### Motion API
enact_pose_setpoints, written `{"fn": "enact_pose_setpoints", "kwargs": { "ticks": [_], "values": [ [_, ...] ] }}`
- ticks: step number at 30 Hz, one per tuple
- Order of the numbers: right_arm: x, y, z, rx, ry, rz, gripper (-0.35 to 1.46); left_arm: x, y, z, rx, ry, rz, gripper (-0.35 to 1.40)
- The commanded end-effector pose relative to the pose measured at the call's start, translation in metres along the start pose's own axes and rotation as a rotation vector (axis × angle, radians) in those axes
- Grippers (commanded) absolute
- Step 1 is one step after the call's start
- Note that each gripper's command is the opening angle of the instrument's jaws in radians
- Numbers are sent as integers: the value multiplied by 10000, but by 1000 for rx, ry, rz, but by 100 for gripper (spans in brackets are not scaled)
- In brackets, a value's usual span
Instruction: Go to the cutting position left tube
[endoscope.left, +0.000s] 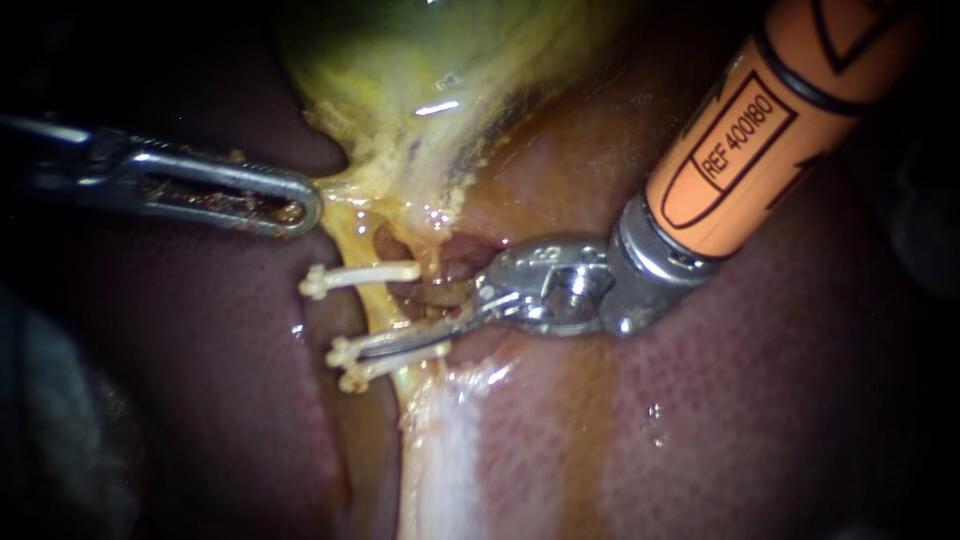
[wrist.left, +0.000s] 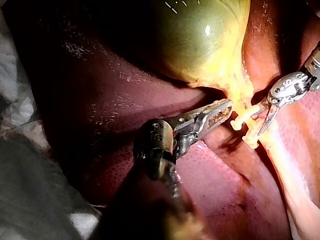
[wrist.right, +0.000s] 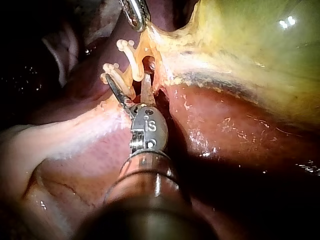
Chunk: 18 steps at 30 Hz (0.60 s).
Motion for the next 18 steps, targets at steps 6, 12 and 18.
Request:
{"fn": "enact_pose_setpoints", "kwargs": {
  "ticks": [6,12,18],
  "values": [
    [11,-2,-9,32,31,29,145,0,0,0,0,0,0,-35],
    [10,-1,-6,34,28,45,145,0,0,0,0,0,0,-35],
    [10,-3,7,43,32,48,145,0,0,0,0,0,0,-35]
  ]
}}
